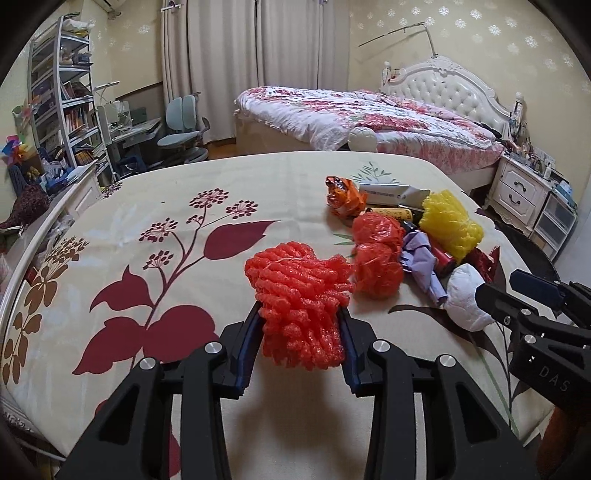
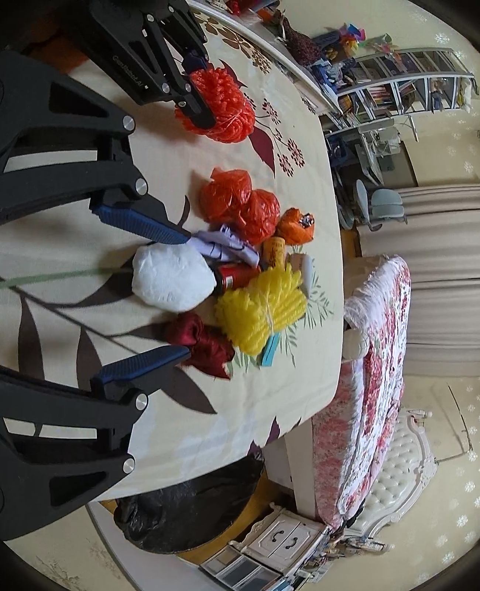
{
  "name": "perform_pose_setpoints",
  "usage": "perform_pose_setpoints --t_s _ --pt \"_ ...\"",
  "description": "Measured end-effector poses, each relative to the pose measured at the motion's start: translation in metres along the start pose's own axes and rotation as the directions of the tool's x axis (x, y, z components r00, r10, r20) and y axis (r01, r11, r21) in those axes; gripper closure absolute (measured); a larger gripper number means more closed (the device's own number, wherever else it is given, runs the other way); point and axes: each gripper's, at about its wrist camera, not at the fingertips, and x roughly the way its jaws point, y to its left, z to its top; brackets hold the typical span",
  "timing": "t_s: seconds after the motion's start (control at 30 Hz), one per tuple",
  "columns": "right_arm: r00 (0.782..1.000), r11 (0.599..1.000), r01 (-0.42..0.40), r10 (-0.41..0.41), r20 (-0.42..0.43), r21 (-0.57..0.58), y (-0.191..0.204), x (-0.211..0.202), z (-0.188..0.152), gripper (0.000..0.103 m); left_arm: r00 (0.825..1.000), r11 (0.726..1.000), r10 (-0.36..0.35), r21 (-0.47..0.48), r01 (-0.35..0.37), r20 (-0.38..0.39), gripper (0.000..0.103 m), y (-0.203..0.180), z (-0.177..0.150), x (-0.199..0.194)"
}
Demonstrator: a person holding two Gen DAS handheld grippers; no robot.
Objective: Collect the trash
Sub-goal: 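Grasp the red mesh net with the left tool while the right tool grasps the white bag, then carry both items over the black bin and open both tools to drop them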
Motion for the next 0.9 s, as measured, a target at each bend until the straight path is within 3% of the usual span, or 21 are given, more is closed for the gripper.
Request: perform_pose_setpoints --t_s 0.1,0.2,0.5,0.7,0.9 --pt "1.000 1.000 -0.006 0.005 -0.023 -0.017 0.008 0.009 0.000 0.058 1.000 1.000 0.002 -0.012 -0.002 0.004 0.064 0.006 0.000 0.000" --pt "0.999 0.999 0.021 -0.022 -0.036 -0.037 0.013 0.015 -0.003 0.070 1.000 1.000 -0.002 -0.020 0.002 0.005 0.064 0.010 0.000 0.000" --pt "0.999 0.999 0.032 -0.031 0.035 -0.034 0.001 -0.017 -0.002 0.074 0.999 0.999 -0.037 -0.022 0.038 0.033 0.064 0.003 0.006 -0.010" --pt "0.991 0.997 0.072 -0.074 0.110 0.022 -0.036 -0.050 0.008 0.074 0.992 0.995 -0.098 0.020 0.097 0.084 0.064 -0.027 0.019 -0.022" --pt "0.964 0.977 0.184 -0.200 0.173 0.106 -0.100 -0.072 0.020 0.074 0.974 0.977 -0.201 0.089 0.192 0.108 0.064 -0.076 0.039 -0.020"
